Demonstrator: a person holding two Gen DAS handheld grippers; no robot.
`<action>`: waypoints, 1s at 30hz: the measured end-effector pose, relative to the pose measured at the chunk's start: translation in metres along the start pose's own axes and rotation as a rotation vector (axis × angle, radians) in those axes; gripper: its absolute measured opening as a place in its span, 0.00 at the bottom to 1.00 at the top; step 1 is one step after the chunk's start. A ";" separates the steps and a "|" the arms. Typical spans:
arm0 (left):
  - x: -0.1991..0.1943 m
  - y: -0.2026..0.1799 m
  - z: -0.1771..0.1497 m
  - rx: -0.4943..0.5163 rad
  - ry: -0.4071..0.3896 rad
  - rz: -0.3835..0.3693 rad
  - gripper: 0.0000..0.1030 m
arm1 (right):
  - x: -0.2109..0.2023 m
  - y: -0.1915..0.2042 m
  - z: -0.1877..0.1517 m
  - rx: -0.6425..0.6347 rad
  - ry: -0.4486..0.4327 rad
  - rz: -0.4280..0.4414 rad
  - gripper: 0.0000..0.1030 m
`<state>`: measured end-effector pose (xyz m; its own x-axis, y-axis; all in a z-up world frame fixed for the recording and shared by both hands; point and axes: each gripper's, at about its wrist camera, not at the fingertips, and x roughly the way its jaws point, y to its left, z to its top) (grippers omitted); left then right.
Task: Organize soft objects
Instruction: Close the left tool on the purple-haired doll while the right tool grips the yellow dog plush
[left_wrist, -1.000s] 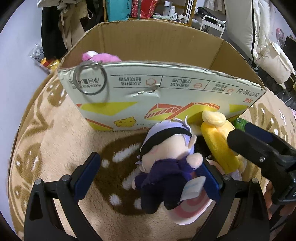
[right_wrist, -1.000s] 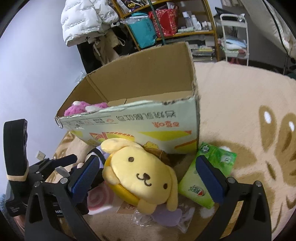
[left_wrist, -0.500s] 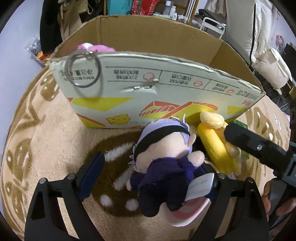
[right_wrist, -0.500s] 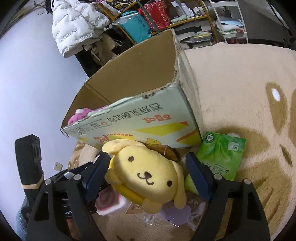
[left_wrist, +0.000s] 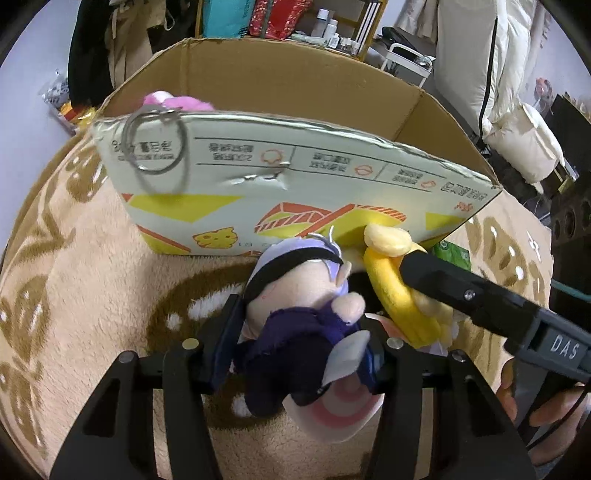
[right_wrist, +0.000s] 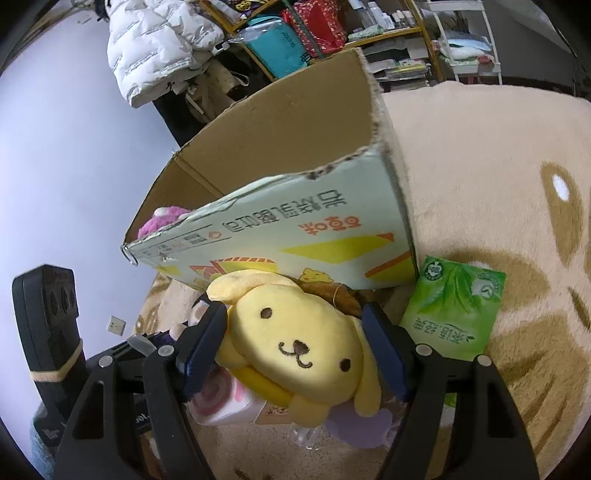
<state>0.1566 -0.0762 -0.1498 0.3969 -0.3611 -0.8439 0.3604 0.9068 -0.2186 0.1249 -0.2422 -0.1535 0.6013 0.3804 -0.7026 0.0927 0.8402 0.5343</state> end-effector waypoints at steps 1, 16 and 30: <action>-0.001 0.002 -0.001 0.001 -0.001 0.003 0.50 | 0.001 0.001 0.000 -0.004 0.001 0.001 0.78; -0.009 -0.002 -0.014 0.043 -0.041 0.056 0.47 | 0.004 0.000 -0.001 -0.016 0.012 -0.006 0.63; -0.043 -0.004 -0.025 0.051 -0.114 0.110 0.44 | -0.011 0.015 -0.004 -0.127 -0.025 -0.080 0.47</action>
<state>0.1177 -0.0590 -0.1251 0.5286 -0.2857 -0.7994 0.3512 0.9309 -0.1005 0.1167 -0.2320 -0.1391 0.6153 0.3017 -0.7282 0.0412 0.9103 0.4119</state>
